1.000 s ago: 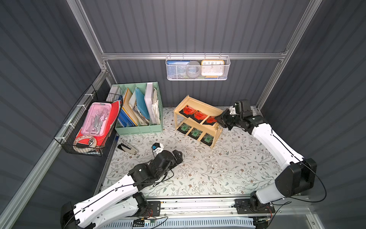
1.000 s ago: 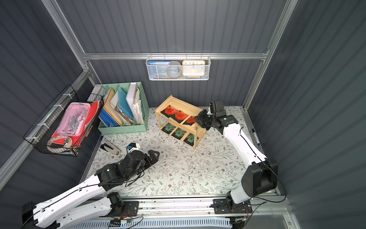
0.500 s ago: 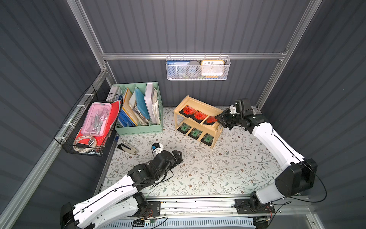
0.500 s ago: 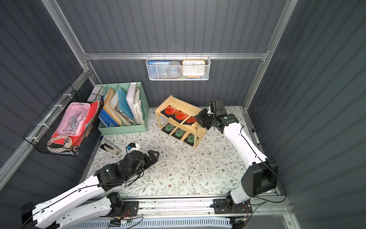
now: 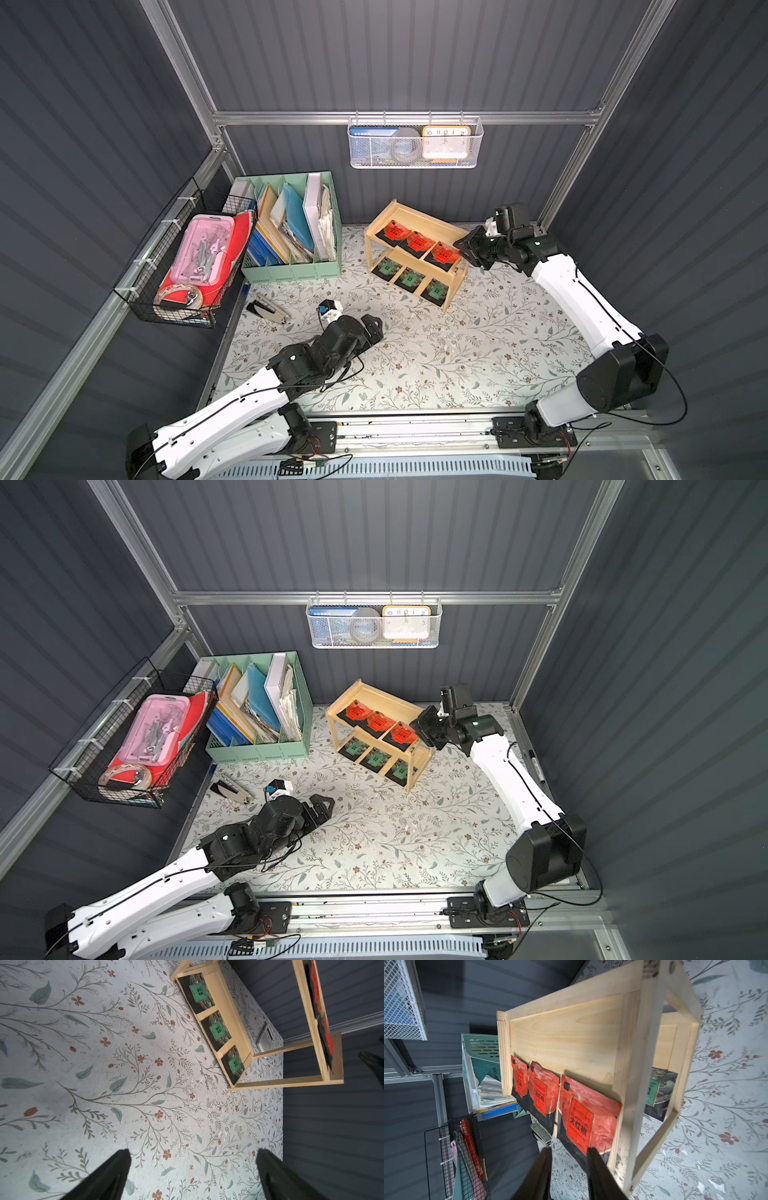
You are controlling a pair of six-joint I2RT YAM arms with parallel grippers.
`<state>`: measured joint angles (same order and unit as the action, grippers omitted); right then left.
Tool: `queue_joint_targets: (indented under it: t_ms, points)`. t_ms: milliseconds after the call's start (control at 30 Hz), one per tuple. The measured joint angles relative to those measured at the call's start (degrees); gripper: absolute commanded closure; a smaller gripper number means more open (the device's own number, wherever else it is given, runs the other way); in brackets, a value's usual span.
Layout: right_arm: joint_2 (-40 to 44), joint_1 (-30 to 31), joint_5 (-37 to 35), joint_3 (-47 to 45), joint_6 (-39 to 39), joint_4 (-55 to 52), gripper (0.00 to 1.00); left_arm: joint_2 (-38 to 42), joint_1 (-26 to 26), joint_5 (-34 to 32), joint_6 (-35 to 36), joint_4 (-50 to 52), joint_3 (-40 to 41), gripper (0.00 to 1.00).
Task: Place the tea bags on the shelf by color
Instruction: Place the tea bag on the shelf, then reset both arms
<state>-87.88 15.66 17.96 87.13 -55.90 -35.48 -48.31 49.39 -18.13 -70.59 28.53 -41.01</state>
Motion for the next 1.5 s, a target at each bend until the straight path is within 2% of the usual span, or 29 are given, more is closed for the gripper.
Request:
queue_joint_targets:
  t_ms: [333,533,600,733,1167,1367,1500]
  points:
    - [0.07,-0.2,-0.44,0.09,1.25,-1.03,0.66,0.33,0.0,-0.35,0.07,0.11,0.0,0.0]
    - [4.55,-0.26,-0.48,-2.58,3.72,0.31,0.57,0.07,0.0,-1.33,3.48,0.07,-0.33,0.0]
    - [7.82,-0.26,-0.63,-4.52,5.2,0.76,0.42,-0.7,0.02,-2.14,6.14,0.17,-1.44,0.0]
    - [16.24,-0.48,-2.34,-9.42,8.39,1.18,0.01,-2.47,0.0,-5.46,12.28,0.24,-5.18,0.0]
    - [44.81,-0.63,-9.77,-30.08,18.71,-3.15,0.01,0.85,0.0,-21.27,29.68,-1.81,-6.88,0.0]
    - [55.65,-0.63,-10.38,-36.7,25.92,-3.69,0.01,4.87,0.0,-24.06,34.53,-3.28,-5.29,0.0]
    - [59.23,-0.63,-10.56,-39.21,30.56,-3.72,0.01,6.86,0.0,-25.29,37.18,-3.32,-4.11,0.0]
